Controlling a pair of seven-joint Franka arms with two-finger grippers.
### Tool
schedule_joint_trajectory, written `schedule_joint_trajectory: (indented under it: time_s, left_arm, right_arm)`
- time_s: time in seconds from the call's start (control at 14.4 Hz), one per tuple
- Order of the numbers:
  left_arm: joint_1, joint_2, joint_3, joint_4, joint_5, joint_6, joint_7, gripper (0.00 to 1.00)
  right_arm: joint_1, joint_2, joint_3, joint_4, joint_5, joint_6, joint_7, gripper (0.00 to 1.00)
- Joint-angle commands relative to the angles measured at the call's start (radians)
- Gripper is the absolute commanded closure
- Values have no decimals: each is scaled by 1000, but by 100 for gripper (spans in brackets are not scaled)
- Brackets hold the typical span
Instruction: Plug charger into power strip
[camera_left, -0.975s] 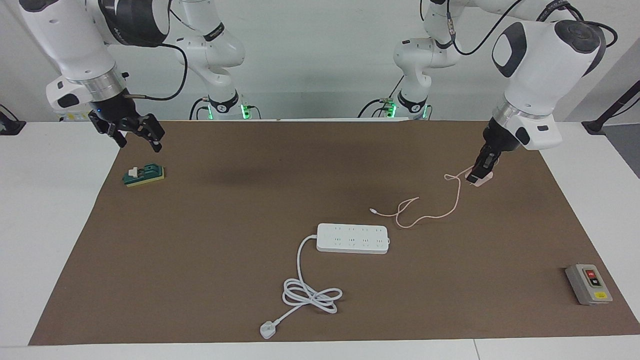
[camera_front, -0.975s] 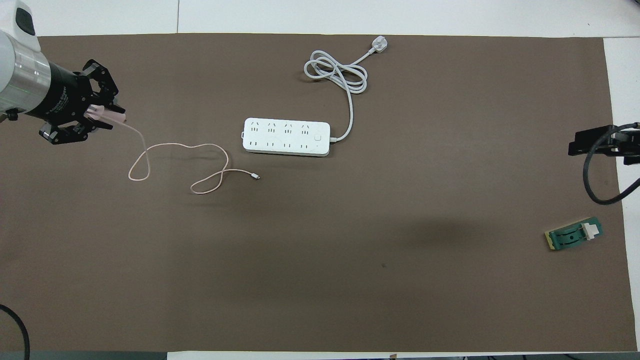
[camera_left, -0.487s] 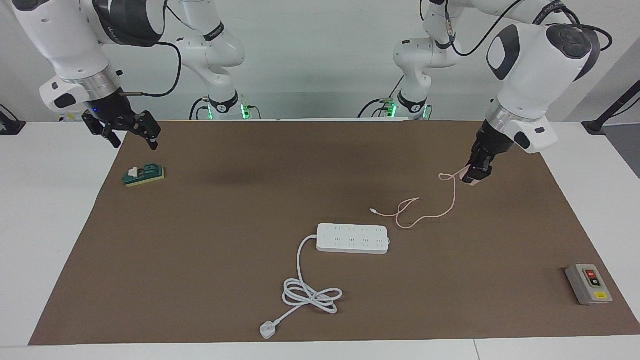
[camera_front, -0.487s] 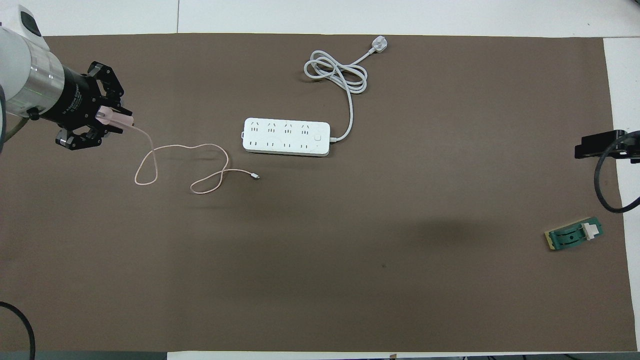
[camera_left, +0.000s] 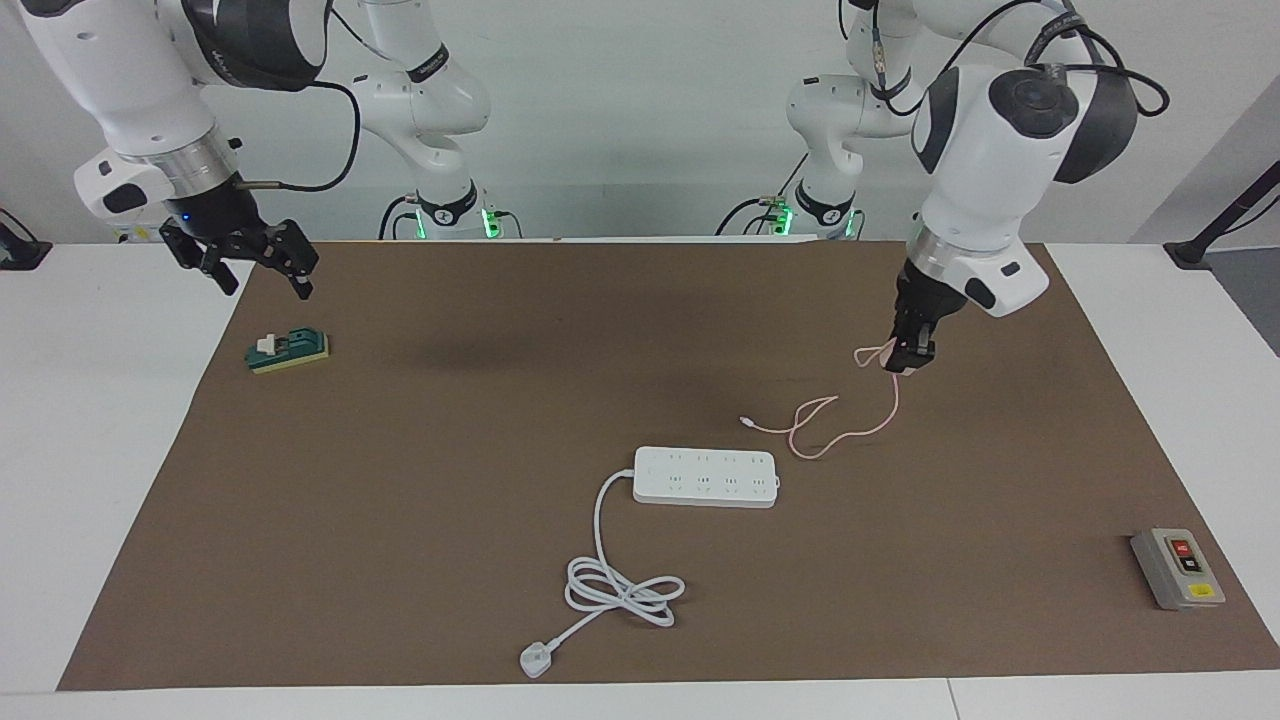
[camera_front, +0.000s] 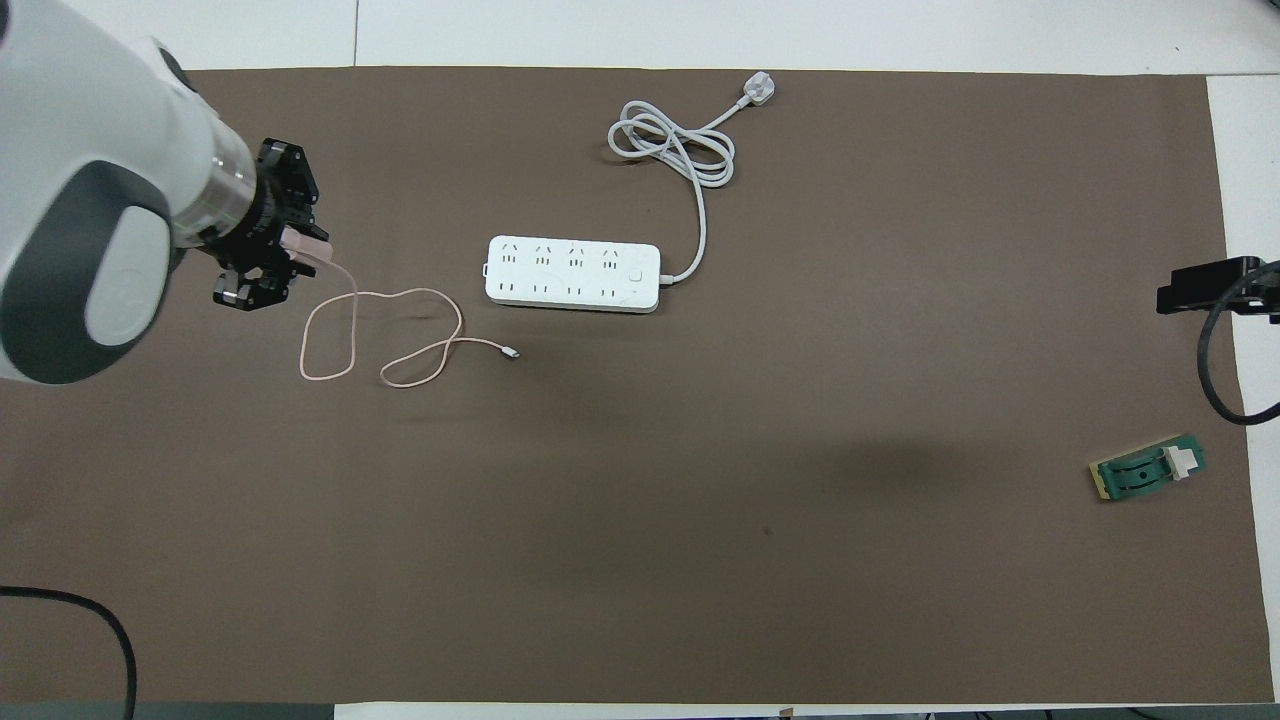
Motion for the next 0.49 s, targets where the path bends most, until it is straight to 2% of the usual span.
schedule_joint_trajectory:
  time_s: [0.0,0.14,0.42]
  left_arm:
    - [-66,66,8,-6,72,80,-161,100]
    - [-89,101,8,-4,92,100,-225,100]
    - [-120,170,8,-3,150,129,-505,100]
  right_arm:
    - [-8,-11,6,11,-14,-17,-17,0]
    - [-13,-16,7,6,-14,-23,-18,0]
    - [-8,-19,9,3,-12,-37,-18,0]
